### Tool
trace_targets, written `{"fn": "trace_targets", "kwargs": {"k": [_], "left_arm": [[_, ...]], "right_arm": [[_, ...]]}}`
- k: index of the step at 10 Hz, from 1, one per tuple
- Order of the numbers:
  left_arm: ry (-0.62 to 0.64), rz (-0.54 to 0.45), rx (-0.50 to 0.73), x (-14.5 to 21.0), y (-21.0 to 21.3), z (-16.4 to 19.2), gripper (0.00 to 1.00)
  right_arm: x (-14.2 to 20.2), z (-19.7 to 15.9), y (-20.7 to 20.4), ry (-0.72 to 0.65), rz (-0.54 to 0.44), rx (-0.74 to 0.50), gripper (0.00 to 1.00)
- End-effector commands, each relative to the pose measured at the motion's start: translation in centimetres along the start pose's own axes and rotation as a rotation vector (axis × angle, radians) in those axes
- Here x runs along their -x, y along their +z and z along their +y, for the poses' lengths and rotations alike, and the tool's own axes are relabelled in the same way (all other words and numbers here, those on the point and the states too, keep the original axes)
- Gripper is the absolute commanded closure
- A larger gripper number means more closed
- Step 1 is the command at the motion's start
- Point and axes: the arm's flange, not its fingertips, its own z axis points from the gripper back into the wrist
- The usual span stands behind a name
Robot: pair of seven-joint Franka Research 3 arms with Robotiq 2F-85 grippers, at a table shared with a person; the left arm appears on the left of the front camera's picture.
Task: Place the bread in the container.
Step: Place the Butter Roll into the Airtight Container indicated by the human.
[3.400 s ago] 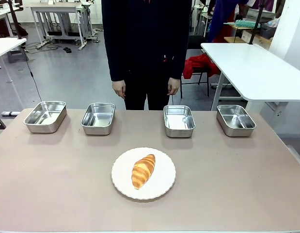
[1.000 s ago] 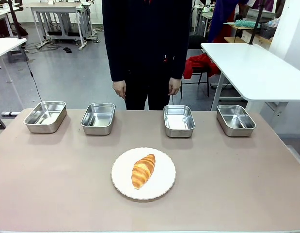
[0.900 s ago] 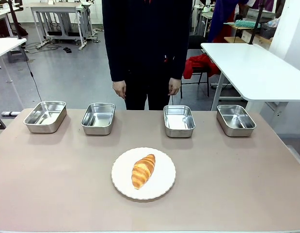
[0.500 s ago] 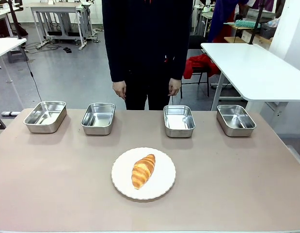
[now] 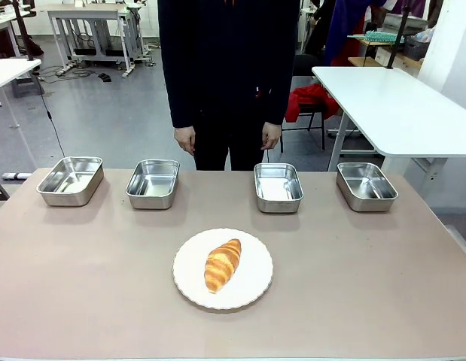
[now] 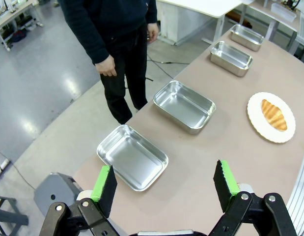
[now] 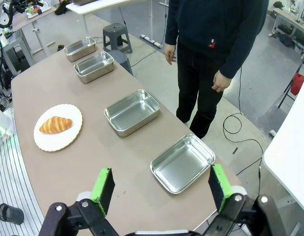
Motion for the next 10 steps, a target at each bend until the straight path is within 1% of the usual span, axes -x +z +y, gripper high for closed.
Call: {"fn": "trace_targets", "kwargs": {"k": [1, 10], "left_arm": [[-0.015, -0.008, 0.0, -0.04, 0.12, -0.12, 0.0], [-0.015, -0.008, 0.0, -0.04, 0.12, -0.12, 0.0]], "right_arm": [[-0.16, 0.18, -0.03, 0.008, -0.013, 0.001, 0.0], [-0.16, 0.18, -0.03, 0.008, -0.013, 0.001, 0.0]]}}
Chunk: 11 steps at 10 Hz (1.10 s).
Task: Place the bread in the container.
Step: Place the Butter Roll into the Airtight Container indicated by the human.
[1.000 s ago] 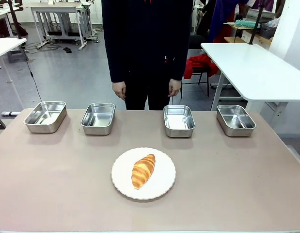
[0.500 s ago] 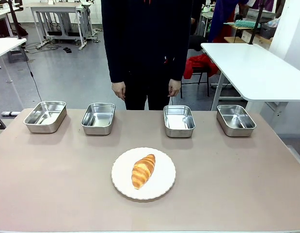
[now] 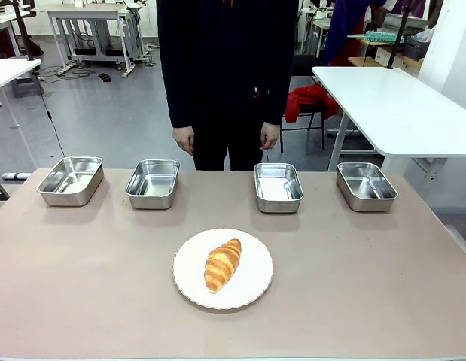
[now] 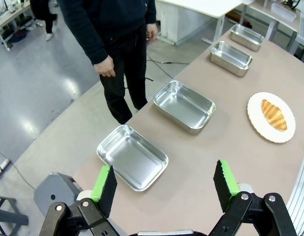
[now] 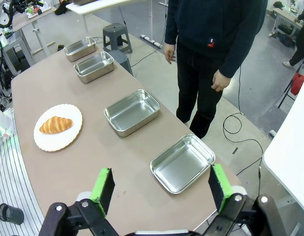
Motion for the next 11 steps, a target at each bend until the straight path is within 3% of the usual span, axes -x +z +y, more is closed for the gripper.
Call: {"fn": "trace_targets", "kwargs": {"k": [1, 11], "left_arm": [[-0.015, -0.008, 0.0, -0.04, 0.12, -0.12, 0.0], [-0.015, -0.008, 0.0, -0.04, 0.12, -0.12, 0.0]], "right_arm": [[-0.16, 0.18, -0.03, 0.008, -0.013, 0.001, 0.0], [-0.16, 0.18, -0.03, 0.008, -0.013, 0.001, 0.0]]}}
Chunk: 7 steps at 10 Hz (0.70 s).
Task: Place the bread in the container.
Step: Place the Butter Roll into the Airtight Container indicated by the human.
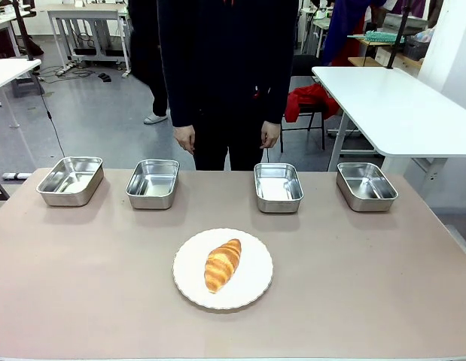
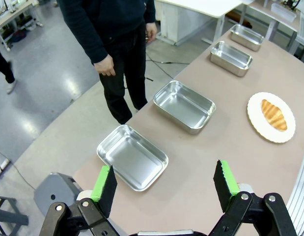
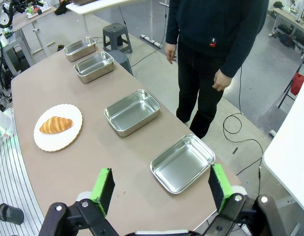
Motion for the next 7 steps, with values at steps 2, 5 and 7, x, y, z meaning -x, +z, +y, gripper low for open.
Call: {"fn": "trace_targets", "kwargs": {"k": [2, 5, 7], "left_arm": [[-0.015, -0.008, 0.0, -0.04, 0.12, -0.12, 0.0], [-0.015, -0.008, 0.0, -0.04, 0.12, -0.12, 0.0], [-0.015, -0.008, 0.0, -0.04, 0.12, -0.12, 0.0]], "right_arm": [[-0.16, 0.18, -0.03, 0.008, -0.013, 0.001, 0.0], [-0.16, 0.18, -0.03, 0.008, -0.013, 0.001, 0.0], [-0.16, 0.18, -0.03, 0.008, -0.013, 0.001, 0.0]]}}
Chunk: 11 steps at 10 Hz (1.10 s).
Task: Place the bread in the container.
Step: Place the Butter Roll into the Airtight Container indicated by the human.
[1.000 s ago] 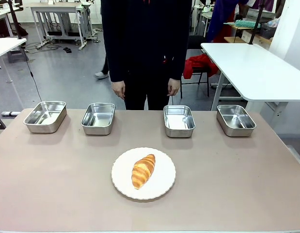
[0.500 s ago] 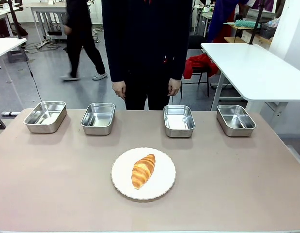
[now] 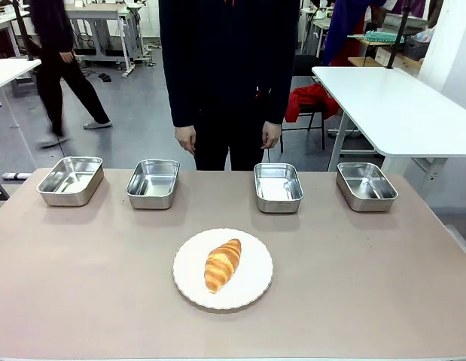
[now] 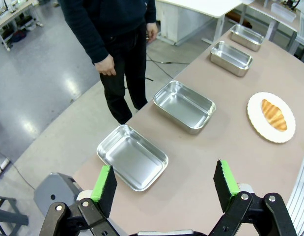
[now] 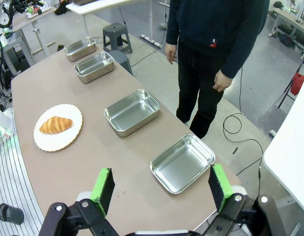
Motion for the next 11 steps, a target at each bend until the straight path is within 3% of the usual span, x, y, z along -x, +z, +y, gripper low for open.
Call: {"fn": "trace_targets", "kwargs": {"k": [1, 11], "left_arm": [[-0.015, -0.008, 0.0, -0.04, 0.12, -0.12, 0.0], [-0.015, -0.008, 0.0, -0.04, 0.12, -0.12, 0.0]], "right_arm": [[-0.16, 0.18, -0.03, 0.008, -0.013, 0.001, 0.0], [-0.16, 0.18, -0.03, 0.008, -0.013, 0.001, 0.0]]}}
